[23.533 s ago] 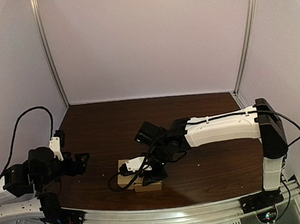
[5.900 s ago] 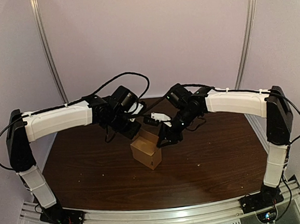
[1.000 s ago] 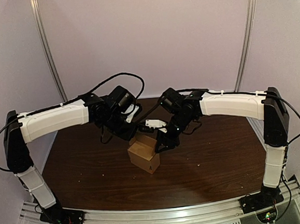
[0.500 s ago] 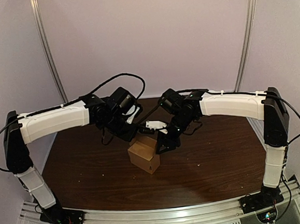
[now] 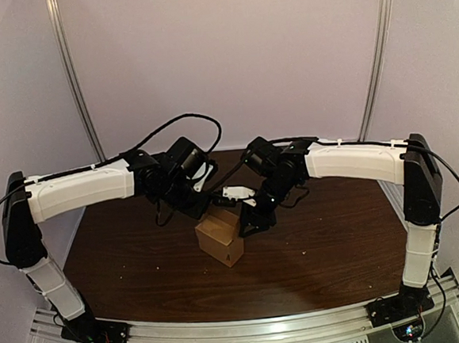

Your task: Fold the paper box

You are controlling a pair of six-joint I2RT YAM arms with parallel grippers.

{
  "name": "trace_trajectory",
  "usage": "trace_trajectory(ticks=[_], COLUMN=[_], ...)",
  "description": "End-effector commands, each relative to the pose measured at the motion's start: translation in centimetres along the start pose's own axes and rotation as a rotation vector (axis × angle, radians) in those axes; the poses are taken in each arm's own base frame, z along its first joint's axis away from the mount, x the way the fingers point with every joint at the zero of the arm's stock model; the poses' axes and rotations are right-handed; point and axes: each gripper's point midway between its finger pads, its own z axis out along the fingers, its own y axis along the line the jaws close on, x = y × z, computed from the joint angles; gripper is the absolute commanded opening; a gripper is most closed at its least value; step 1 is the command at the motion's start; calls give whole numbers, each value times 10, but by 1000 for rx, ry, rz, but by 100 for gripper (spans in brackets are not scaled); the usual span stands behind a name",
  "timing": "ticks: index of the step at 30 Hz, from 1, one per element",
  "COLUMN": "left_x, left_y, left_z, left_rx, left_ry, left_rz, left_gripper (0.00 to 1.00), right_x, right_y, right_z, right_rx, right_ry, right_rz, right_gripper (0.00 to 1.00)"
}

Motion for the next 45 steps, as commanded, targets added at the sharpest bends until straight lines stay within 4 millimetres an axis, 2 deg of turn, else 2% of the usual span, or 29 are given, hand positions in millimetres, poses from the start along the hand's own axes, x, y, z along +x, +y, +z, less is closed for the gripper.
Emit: trace_trajectory(ticks=[1, 21, 28, 33, 35, 40, 45], left_x=[42, 39, 28, 22, 22, 23, 21], left_y=[-10, -11, -15, -16, -15, -14, -15], left_z=[15, 10, 3, -2, -1, -1, -1], left_rx=[15, 27, 41, 44, 40, 34, 32], left_ry=[127, 117, 93, 78, 78, 82, 76], left_rz=[57, 71, 69, 72, 72, 73, 62], left_gripper=[0, 0, 0, 0, 0, 0, 0], right_x=[-14, -20, -23, -26, -25, -8, -1], right_y=[-2, -19, -20, -13, -4, 26, 39], right_z=[3, 6, 6, 2, 0, -8, -17], right_rx=[31, 106, 108, 69, 31, -63, -91], right_ry=[-25, -37, -60, -97, -117, -119, -103], right_rz=[-10, 72, 111, 102, 64, -112, -193], right_gripper=[35, 34, 33, 33, 34, 43, 51])
